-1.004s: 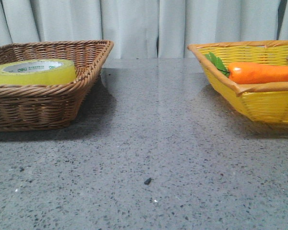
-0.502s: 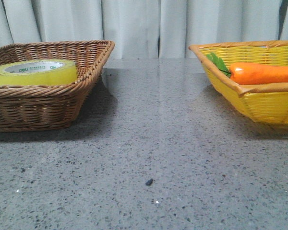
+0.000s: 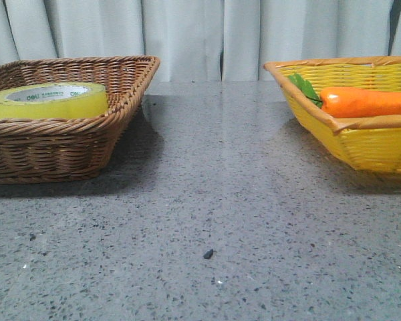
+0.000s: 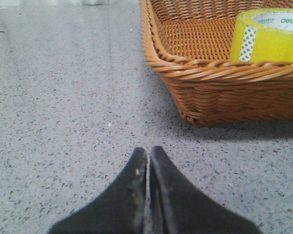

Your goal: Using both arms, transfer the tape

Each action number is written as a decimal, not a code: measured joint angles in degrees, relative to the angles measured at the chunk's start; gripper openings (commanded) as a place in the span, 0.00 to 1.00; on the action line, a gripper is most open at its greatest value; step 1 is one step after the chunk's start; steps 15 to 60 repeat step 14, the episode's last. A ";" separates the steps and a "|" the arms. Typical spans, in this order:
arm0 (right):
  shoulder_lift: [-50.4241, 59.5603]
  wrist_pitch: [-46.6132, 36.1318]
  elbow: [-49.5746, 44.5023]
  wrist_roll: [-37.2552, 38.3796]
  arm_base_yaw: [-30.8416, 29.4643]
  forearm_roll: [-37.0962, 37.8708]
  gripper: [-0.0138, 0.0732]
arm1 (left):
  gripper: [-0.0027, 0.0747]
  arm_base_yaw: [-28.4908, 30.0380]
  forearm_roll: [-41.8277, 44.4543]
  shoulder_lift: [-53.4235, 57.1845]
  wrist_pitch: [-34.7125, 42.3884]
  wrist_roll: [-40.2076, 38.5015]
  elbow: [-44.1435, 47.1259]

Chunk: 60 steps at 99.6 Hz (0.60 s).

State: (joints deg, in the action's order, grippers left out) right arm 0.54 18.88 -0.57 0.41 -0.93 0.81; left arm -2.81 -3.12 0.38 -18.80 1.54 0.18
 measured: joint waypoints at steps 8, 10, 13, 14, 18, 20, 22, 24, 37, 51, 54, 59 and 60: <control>0.09 0.04 0.00 0.11 0.00 0.00 0.09 | 0.01 0.00 0.00 0.00 0.00 0.00 0.00; 0.09 0.04 0.00 0.11 0.00 0.00 0.09 | 0.01 0.00 0.00 0.00 0.00 0.00 0.00; 0.09 0.04 0.00 0.11 0.00 0.00 0.09 | 0.01 0.00 0.00 0.00 0.00 0.00 0.00; 0.09 0.04 0.00 0.11 0.00 0.00 0.09 | 0.01 0.00 0.00 0.00 0.00 0.00 0.00; 0.09 0.04 0.00 0.11 0.00 0.00 0.09 | 0.01 0.00 0.00 0.00 0.00 0.00 0.00; 0.09 0.04 0.00 0.11 0.00 0.00 0.09 | 0.01 0.00 0.00 0.00 0.00 0.00 0.00; 0.09 0.04 0.00 0.11 0.00 0.00 0.09 | 0.01 0.00 0.00 0.00 0.00 0.00 0.00; 0.09 0.04 0.00 0.11 0.00 0.00 0.09 | 0.01 0.00 0.00 0.00 0.00 0.00 0.00; 0.09 0.04 0.00 0.11 0.00 0.00 0.09 | 0.01 0.00 0.00 0.00 0.00 0.00 0.00; 0.09 0.04 0.00 0.11 0.00 0.00 0.09 | 0.01 0.00 0.00 0.00 0.00 0.00 0.00; 0.09 0.04 0.00 0.11 0.00 0.00 0.09 | 0.01 0.00 0.00 0.00 0.00 0.00 0.00; 0.09 0.04 0.00 0.11 0.00 0.00 0.09 | 0.01 0.00 0.00 0.00 0.00 0.00 0.00; 0.09 0.04 0.00 0.11 0.00 0.00 0.09 | 0.01 0.00 0.00 0.00 0.00 0.00 0.00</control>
